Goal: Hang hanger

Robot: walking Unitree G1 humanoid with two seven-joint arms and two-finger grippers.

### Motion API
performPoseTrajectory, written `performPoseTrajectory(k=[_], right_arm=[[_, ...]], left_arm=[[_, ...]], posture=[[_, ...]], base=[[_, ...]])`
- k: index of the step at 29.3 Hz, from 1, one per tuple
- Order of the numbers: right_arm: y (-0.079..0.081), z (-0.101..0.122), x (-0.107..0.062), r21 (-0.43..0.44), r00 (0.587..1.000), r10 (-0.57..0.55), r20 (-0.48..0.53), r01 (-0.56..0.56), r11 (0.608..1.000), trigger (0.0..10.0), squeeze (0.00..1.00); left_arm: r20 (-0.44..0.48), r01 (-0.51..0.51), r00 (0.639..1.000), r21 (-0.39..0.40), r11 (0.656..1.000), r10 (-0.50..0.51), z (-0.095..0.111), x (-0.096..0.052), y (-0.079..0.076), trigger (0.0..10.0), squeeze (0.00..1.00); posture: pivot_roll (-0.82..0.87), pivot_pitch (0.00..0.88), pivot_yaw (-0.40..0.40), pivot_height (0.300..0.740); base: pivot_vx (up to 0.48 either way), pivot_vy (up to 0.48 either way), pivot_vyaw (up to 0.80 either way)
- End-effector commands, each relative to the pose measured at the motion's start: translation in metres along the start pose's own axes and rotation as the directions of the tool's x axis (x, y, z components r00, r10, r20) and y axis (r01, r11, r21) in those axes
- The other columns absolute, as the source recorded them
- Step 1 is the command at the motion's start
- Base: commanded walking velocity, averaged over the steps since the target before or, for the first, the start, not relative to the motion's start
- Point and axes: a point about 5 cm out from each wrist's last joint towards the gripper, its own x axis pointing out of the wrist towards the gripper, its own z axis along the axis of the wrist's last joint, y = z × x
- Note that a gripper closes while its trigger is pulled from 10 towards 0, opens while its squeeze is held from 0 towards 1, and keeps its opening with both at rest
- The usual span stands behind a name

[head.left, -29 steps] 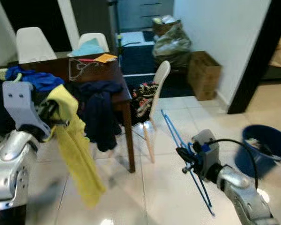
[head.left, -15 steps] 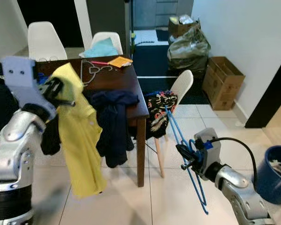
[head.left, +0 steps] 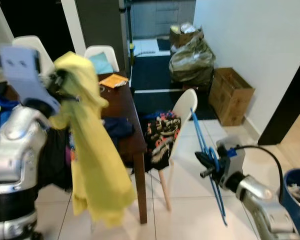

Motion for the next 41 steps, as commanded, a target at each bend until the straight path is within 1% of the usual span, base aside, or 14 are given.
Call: performPoseTrajectory(k=[1, 5, 9, 17, 19, 22, 26, 30, 31, 34, 38, 39, 40, 41], right_arm=[[0.000, 0.000, -0.002, 0.001, 1.000, 0.002, -0.004, -0.002, 1.000, 10.0, 0.00], [0.000, 0.000, -0.003, 0.006, 1.000, -0.005, 0.000, 0.005, 1.000, 10.0, 0.00], [0.000, 0.001, -0.004, 0.009, 1.000, -0.006, -0.001, 0.006, 1.000, 10.0, 0.00], [-0.001, 0.001, -0.005, 0.013, 1.000, -0.008, -0.003, 0.008, 1.000, 10.0, 0.00], [-0.001, 0.001, -0.005, 0.013, 1.000, -0.008, -0.003, 0.008, 1.000, 10.0, 0.00], [-0.001, 0.001, -0.005, 0.009, 1.000, -0.011, -0.004, 0.011, 1.000, 10.0, 0.00], [-0.001, 0.001, -0.005, 0.009, 1.000, -0.012, -0.004, 0.012, 1.000, 10.0, 0.00], [0.000, 0.002, -0.005, 0.012, 1.000, -0.012, -0.002, 0.012, 1.000, 10.0, 0.00], [0.000, 0.002, -0.005, 0.016, 1.000, -0.012, 0.000, 0.012, 1.000, 10.0, 0.00], [0.000, 0.002, -0.005, 0.017, 1.000, -0.010, 0.000, 0.010, 1.000, 10.0, 0.00], [0.001, 0.003, -0.005, 0.012, 1.000, 0.000, -0.002, 0.000, 1.000, 10.0, 0.00], [0.001, 0.003, -0.005, 0.012, 1.000, 0.000, -0.002, 0.000, 1.000, 10.0, 0.00], [0.001, 0.003, -0.005, 0.012, 1.000, 0.002, -0.003, -0.002, 1.000, 10.0, 0.00], [0.001, 0.003, -0.005, 0.012, 1.000, 0.002, -0.003, -0.002, 1.000, 10.0, 0.00]], left_arm=[[0.048, -0.084, 0.995, 0.048, 0.995, 0.082, 0.015, 0.006, 0.016, 10.0, 0.00], [0.097, -0.317, 0.947, 0.134, 0.939, 0.306, 0.037, 0.007, 0.060, 10.0, 0.00], [0.061, -0.442, 0.897, 0.164, 0.882, 0.438, 0.029, -0.002, 0.087, 10.0, 0.00], [-0.089, -0.459, 0.873, 0.176, 0.871, 0.479, -0.015, -0.011, 0.097, 10.0, 0.00], [-0.140, -0.452, 0.868, 0.174, 0.875, 0.476, -0.028, -0.014, 0.097, 10.0, 0.00], [-0.393, -0.350, 0.851, 0.073, 0.934, 0.350, -0.084, -0.026, 0.072, 10.0, 0.00], [-0.425, -0.325, 0.850, 0.045, 0.945, 0.313, -0.093, -0.030, 0.063, 10.0, 0.00], [-0.497, -0.151, 0.861, -0.041, 0.988, 0.111, -0.106, -0.036, 0.026, 10.0, 0.00], [-0.547, 0.020, 0.834, -0.100, 0.995, -0.072, -0.114, -0.047, -0.003, 10.0, 1.00], [-0.589, 0.062, 0.803, -0.063, 0.996, -0.087, -0.119, -0.054, -0.002, 10.0, 1.00], [-0.652, 0.057, 0.753, 0.193, 0.980, 0.085, -0.124, -0.062, 0.026, 10.0, 1.00], [-0.652, 0.057, 0.753, 0.193, 0.980, 0.085, -0.124, -0.062, 0.026, 10.0, 1.00], [-0.646, 0.048, 0.739, 0.332, 0.942, 0.190, -0.125, -0.065, 0.041, 10.0, 1.00], [-0.646, 0.048, 0.739, 0.332, 0.942, 0.190, -0.125, -0.065, 0.041, 10.0, 1.00]], posture=[[-0.04, 0.000, 0.055, 0.740], [-0.04, 0.000, 0.057, 0.740], [-0.04, 0.000, 0.058, 0.740], [-0.05, 0.000, 0.061, 0.740], [-0.05, 0.000, 0.062, 0.740], [-0.05, 0.000, 0.061, 0.740], [-0.05, 0.000, 0.061, 0.740], [-0.04, 0.000, 0.070, 0.740], [-0.04, 0.000, 0.071, 0.740], [-0.04, 0.000, 0.068, 0.740], [-0.03, 0.000, 0.065, 0.740], [-0.03, 0.000, 0.065, 0.740], [-0.03, 0.000, 0.066, 0.740], [-0.03, 0.000, 0.066, 0.740]], base=[[0.480, 0.000, 0.00], [0.480, 0.000, 0.00], [0.480, 0.000, 0.00], [0.285, 0.000, 0.00], [0.000, 0.000, 0.00], [0.000, 0.000, 0.00], [0.000, 0.000, 0.00], [0.000, 0.000, 0.00], [0.000, 0.000, 0.00], [0.000, 0.000, 0.00], [0.000, 0.000, 0.00], [0.000, 0.000, 0.00], [0.000, 0.000, 0.00], [0.000, 0.000, 0.00]])
